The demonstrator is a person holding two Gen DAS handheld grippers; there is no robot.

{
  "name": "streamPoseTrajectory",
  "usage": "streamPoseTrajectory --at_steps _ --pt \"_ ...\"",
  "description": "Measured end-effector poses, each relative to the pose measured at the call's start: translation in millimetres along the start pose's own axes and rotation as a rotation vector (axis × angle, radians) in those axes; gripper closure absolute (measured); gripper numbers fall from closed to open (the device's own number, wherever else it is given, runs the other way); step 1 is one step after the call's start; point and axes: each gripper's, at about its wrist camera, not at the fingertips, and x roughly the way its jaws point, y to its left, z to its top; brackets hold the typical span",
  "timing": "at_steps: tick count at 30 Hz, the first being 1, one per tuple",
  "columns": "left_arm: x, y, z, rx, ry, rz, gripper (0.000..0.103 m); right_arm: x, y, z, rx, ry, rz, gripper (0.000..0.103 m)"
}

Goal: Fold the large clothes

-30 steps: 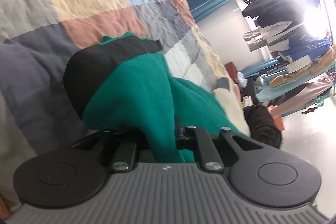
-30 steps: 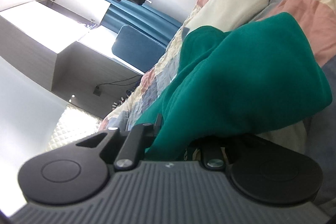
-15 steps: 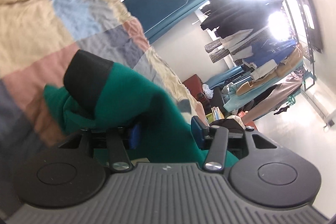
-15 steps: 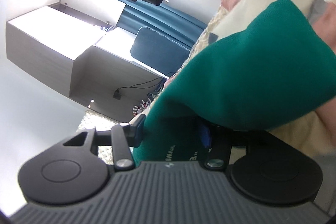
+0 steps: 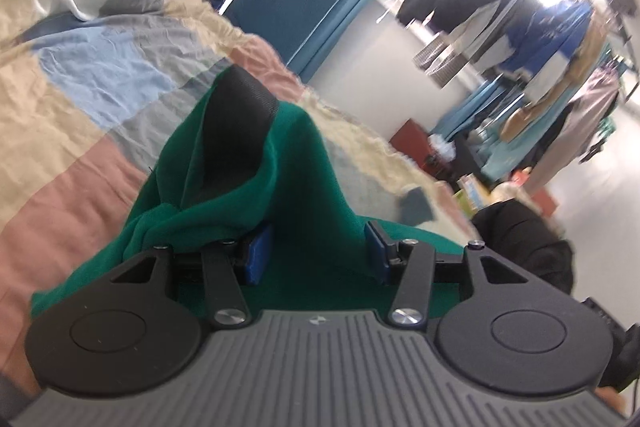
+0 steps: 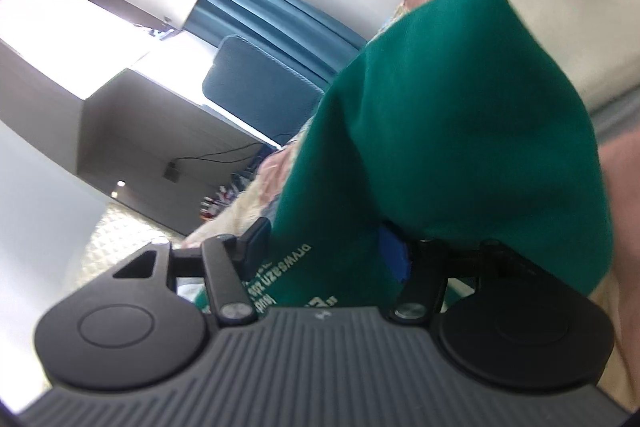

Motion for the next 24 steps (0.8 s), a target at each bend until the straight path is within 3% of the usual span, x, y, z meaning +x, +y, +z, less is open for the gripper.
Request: streamPoseTrajectory --at_steps 6,10,13,18,20,24 --pt "63.0 10.3 6.5 0.035 0.070 0.061 0.047 50.4 -8.1 13.4 -0.081 0.020 -0.044 0.042" --pt "94.5 19.9 2.7 0.038 0.106 0.088 0.047 73.1 -5.3 1.0 -0.226 0.029 -0.094 0.042" --pt "108.2 20.4 -0.3 0.068 0.106 0.114 0.047 84.5 -5.6 -2.5 -0.264 0.012 -0.100 0.042" --pt "100.3 21.3 4.5 0.038 0.088 0.088 0.045 78.4 -10.1 3.1 -0.241 0.013 -0.056 0.043" --pt "84.9 19.7 7.7 0.022 0.078 0.068 0.039 65.8 -12.5 2.4 -0.223 0.003 -0.043 0.042" --pt "35.9 13.4 10.1 -0.033 0.011 0.032 0.016 27.9 -1.5 -2.3 -0.204 -0.035 -0.030 0.038"
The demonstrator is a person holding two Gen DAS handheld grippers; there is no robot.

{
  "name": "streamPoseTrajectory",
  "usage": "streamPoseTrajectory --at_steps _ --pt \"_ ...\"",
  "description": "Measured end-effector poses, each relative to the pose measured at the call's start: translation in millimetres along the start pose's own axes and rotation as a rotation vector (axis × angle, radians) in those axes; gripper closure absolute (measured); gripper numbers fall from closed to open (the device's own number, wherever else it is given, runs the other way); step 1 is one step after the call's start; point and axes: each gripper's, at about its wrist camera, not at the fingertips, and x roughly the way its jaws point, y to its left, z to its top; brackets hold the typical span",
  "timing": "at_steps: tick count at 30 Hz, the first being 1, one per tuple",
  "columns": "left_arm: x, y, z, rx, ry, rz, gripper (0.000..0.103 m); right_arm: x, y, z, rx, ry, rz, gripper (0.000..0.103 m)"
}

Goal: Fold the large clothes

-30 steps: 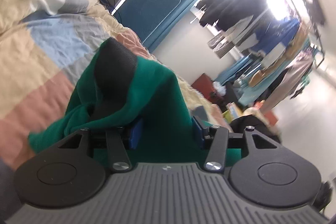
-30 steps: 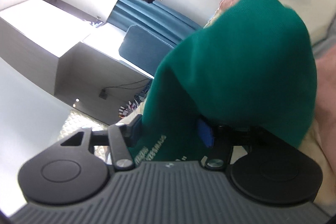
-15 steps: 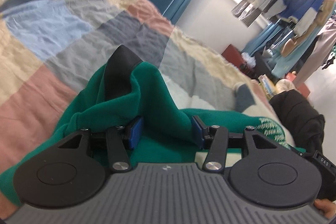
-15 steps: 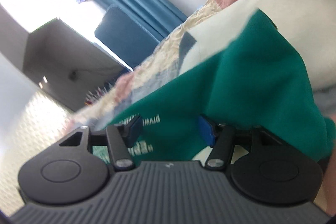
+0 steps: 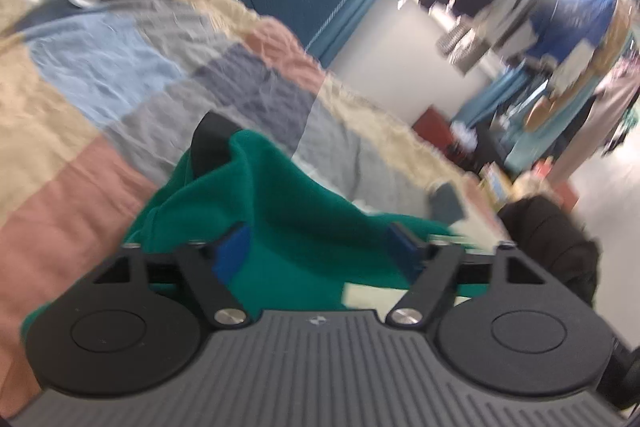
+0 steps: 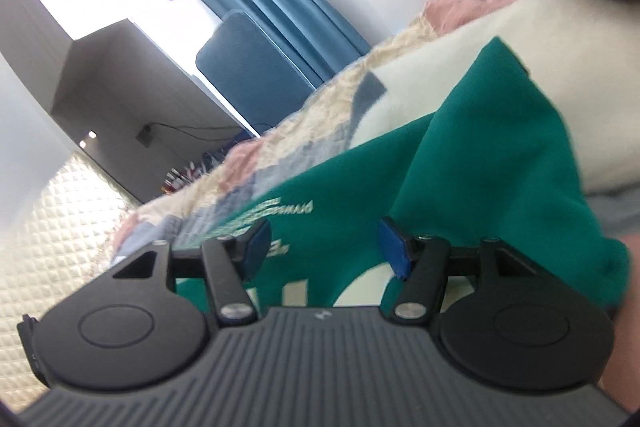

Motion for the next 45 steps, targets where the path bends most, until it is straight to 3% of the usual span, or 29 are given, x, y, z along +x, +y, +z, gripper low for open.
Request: streamPoseTrajectory --at_steps 1,3,7,9,13,16,19,22,25,30,37,43,44,45 --pt "-12.7 0.8 -1.9 -0.027 -0.016 -0.009 0.014 -12.2 1.9 -2.2 0.010 -0.015 -0.004 0.035" --pt "-33.1 6.2 -8.0 -0.091 -0.026 -0.010 0.009 -35.2 4.3 -9.7 0.043 -0.042 -0.020 0.017" --pt "-56.9 21.8 -26.3 -0.191 0.008 0.000 0.005 -64.9 -1.2 -29.8 0.142 -0.026 -0.076 0.017" --pt "-60.3 32.3 -35.2 -0.257 0.045 -0.004 0.005 -75.9 -5.7 -38.1 0.183 -0.019 -0.099 0.008" --pt "-64.5 47.2 -51.0 -0.365 0.070 -0.033 0.003 -81.1 -30.1 -51.2 0.366 0.035 -0.084 0.008" --pt "-62.3 53.5 -57.0 -0.428 0.090 -0.032 0.002 -64.6 -44.3 -60.0 0.432 0.072 -0.082 0.008" --pt "-61.9 54.8 -61.1 -0.448 0.107 -0.026 0.002 -42.9 -60.6 -71.5 0.508 0.069 -0.094 0.008" --pt "-61.4 60.8 -72.1 -0.486 0.147 -0.010 0.001 -25.9 -80.3 -76.2 0.610 0.048 -0.038 0.006" --pt "-54.5 71.6 -80.4 -0.565 0.190 0.048 0.000 -15.9 -84.5 -68.7 0.596 0.007 -0.027 0.006" --pt "-33.1 85.6 -83.0 -0.616 0.167 -0.012 0.000 3.8 -94.7 -67.7 0.614 -0.008 -0.019 0.000" --pt "0.5 92.0 -72.6 -0.642 0.049 -0.068 0.000 20.5 -90.5 -57.2 0.561 -0.039 0.000 0.000" --pt "20.8 86.2 -59.6 -0.592 0.018 -0.041 0.001 37.9 -90.2 -52.4 0.511 -0.046 0.035 0.000" --pt "22.6 84.0 -58.0 -0.579 0.014 -0.034 0.003 34.5 -90.4 -55.7 0.506 -0.050 0.044 0.007" --pt "24.0 82.6 -55.9 -0.565 0.010 -0.026 0.011 35.8 -90.3 -55.6 0.500 -0.058 0.055 0.021"
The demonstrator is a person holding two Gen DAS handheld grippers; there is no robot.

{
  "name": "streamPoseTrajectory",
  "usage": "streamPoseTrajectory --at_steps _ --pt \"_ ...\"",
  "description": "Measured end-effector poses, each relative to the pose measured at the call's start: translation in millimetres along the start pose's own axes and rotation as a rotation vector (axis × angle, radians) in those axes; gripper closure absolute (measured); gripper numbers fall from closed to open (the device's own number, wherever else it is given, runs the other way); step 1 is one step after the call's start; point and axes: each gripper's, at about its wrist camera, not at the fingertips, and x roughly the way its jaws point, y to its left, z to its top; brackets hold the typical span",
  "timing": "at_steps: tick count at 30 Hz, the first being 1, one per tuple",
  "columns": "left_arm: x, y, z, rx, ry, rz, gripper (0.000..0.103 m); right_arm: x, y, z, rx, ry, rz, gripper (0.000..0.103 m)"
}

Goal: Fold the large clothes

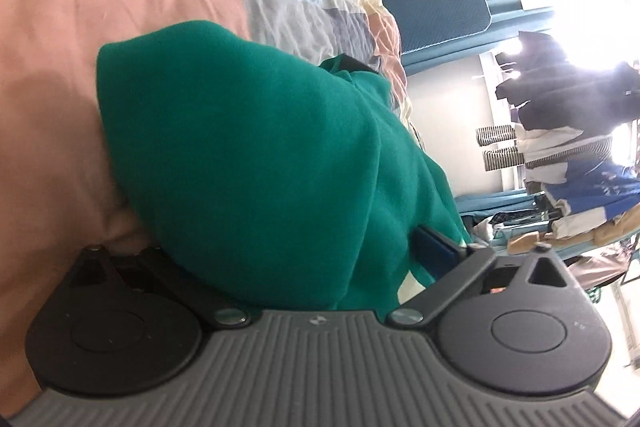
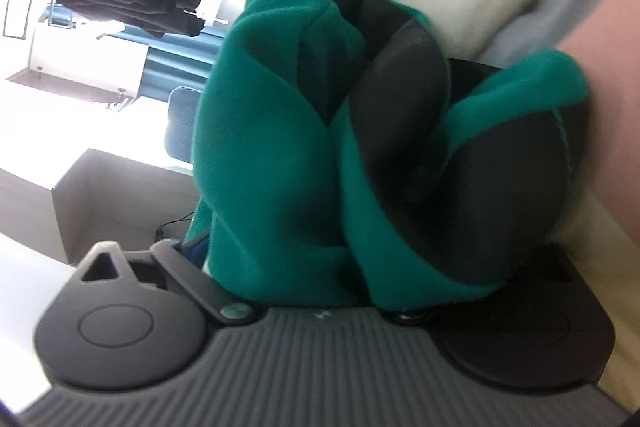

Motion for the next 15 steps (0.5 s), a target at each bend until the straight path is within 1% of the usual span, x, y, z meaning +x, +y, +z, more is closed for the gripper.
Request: streamPoseTrajectory --at_steps 1,2,3,4,5,6,7,9,13,15 --pt "-0.3 -2.3 0.8 0.018 -0.006 0.007 0.018 -1.5 -0.7 -0.1 -0.006 -0.004 0.009 0.027" --pt "-0.8 -3.6 2.2 0.031 -0.011 0.013 0.022 -4.3 -0.4 -0.5 -0.013 -0.012 0.026 0.038" --pt "-1.9 -5.1 3.4 0.035 -0.015 0.011 0.030 -7.0 3.0 -1.4 -0.034 -0.015 0.051 0.050" --pt "-3.7 -6.3 5.0 0.034 -0.020 0.006 0.041 -10.7 6.5 -2.3 -0.069 -0.019 0.059 0.054" --pt "-6.6 -7.6 6.4 0.046 -0.026 0.000 0.046 -14.7 12.3 -3.1 -0.109 -0.024 0.061 0.060" --pt "-10.7 -11.4 7.1 0.070 -0.032 -0.001 0.055 -19.1 17.9 -4.1 -0.142 -0.030 0.066 0.064" --pt "-14.2 -17.4 7.4 0.102 -0.037 0.003 0.060 -23.8 23.0 -5.1 -0.166 -0.036 0.074 0.066" --pt "-19.9 -23.6 7.3 0.137 -0.039 0.004 0.065 -34.9 31.2 -7.2 -0.196 -0.053 0.093 0.069" --pt "-36.2 -26.3 4.9 0.123 -0.025 -0.039 0.070 -62.5 46.9 -9.3 -0.224 -0.080 0.129 0.070" --pt "-46.9 -33.4 -1.2 0.138 -0.008 -0.061 0.070 -80.9 55.0 -6.8 -0.233 -0.095 0.139 0.070"
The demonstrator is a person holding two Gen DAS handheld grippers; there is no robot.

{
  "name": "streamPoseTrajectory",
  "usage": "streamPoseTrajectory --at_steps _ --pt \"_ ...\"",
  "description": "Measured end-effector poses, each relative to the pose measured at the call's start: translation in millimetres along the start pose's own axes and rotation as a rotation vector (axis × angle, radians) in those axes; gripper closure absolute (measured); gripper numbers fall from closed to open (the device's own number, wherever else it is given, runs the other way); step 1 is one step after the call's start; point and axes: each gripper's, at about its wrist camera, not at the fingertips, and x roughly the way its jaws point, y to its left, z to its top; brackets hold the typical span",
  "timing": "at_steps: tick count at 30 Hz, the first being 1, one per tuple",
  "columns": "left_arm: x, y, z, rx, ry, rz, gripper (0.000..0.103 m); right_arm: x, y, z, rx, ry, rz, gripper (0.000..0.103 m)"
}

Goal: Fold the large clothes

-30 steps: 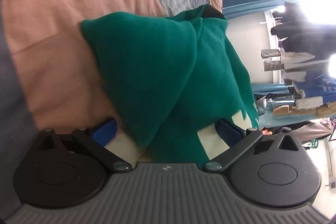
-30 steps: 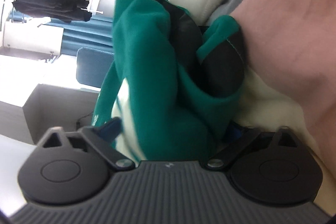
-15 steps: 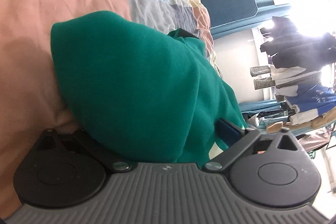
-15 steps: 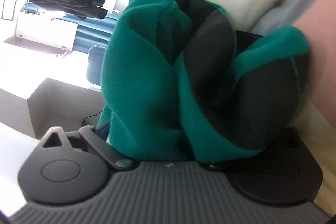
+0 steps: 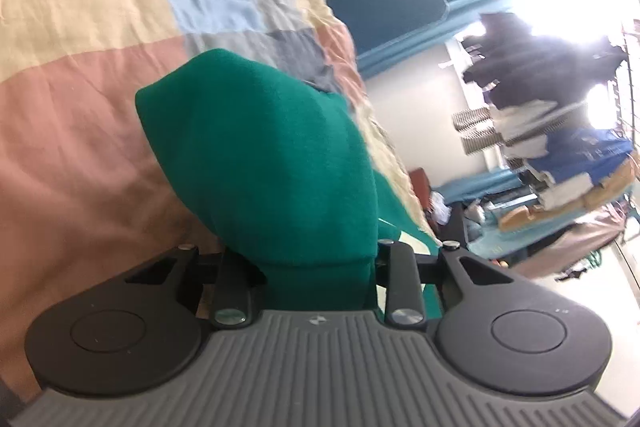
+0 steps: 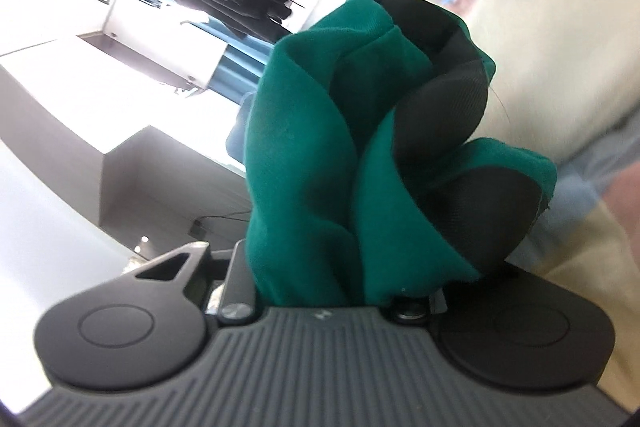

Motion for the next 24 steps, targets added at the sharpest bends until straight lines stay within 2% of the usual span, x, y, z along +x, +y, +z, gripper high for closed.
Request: streamPoseTrajectory --at_steps 6,14,18,20,24 --pt "-14.6 -58.4 -28.4 0.070 0.054 -0.079 0.070 -67.1 23.0 34.3 -0.020 -0.062 0.015 0.070" --pt "-8.1 -178.3 -102.8 0.168 0.143 -0.227 0.071 -196.0 36.7 113.6 -0.065 -0.218 0.023 0.070" --pt "14.9 -241.1 -151.8 0.228 0.209 -0.276 0.070 -258.6 25.4 158.6 -0.065 -0.302 -0.016 0.070" --pt "31.2 -266.6 -179.3 0.259 0.244 -0.291 0.070 -276.9 14.9 175.3 -0.060 -0.336 -0.043 0.070" --pt "66.2 -295.0 -232.9 0.322 0.313 -0.295 0.070 -321.5 -24.8 195.8 -0.014 -0.395 -0.096 0.070"
